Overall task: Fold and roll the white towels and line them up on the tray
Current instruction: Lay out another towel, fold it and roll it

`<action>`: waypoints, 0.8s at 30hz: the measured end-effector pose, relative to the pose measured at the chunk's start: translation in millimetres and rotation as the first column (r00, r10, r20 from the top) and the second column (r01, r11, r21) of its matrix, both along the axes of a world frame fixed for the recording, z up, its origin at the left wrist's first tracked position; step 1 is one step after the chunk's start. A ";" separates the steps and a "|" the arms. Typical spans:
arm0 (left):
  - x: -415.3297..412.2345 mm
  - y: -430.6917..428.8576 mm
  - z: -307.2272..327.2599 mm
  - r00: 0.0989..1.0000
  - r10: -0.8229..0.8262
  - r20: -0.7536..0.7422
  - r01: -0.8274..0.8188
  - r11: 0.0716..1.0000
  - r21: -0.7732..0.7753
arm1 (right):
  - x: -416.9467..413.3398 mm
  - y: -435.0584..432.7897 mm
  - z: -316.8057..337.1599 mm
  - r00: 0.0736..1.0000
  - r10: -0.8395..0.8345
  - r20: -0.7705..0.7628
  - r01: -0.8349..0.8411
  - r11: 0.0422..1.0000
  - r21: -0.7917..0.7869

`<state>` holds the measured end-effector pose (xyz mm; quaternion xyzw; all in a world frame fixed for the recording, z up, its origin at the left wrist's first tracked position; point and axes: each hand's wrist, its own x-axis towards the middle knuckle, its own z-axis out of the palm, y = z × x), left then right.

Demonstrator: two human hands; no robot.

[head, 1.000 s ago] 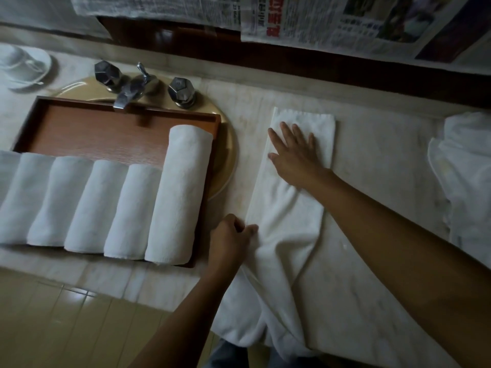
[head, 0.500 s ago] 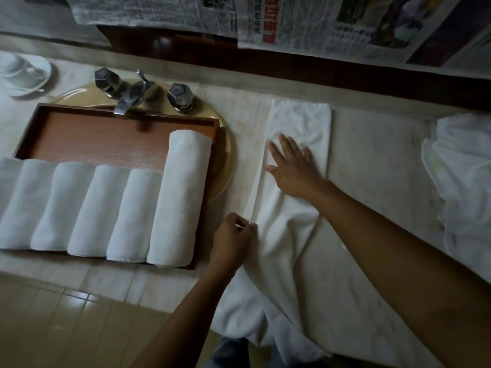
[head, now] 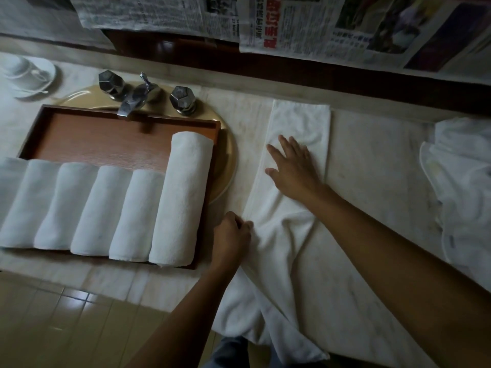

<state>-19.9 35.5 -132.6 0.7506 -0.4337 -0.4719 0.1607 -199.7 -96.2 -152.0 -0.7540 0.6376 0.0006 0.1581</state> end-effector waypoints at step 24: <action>20.0 30.8 -5.8 0.953 -0.105 0.285 0.144 0.982 -0.120 | -19.2 95.7 13.3 0.787 -0.506 0.354 0.557 0.829 -0.055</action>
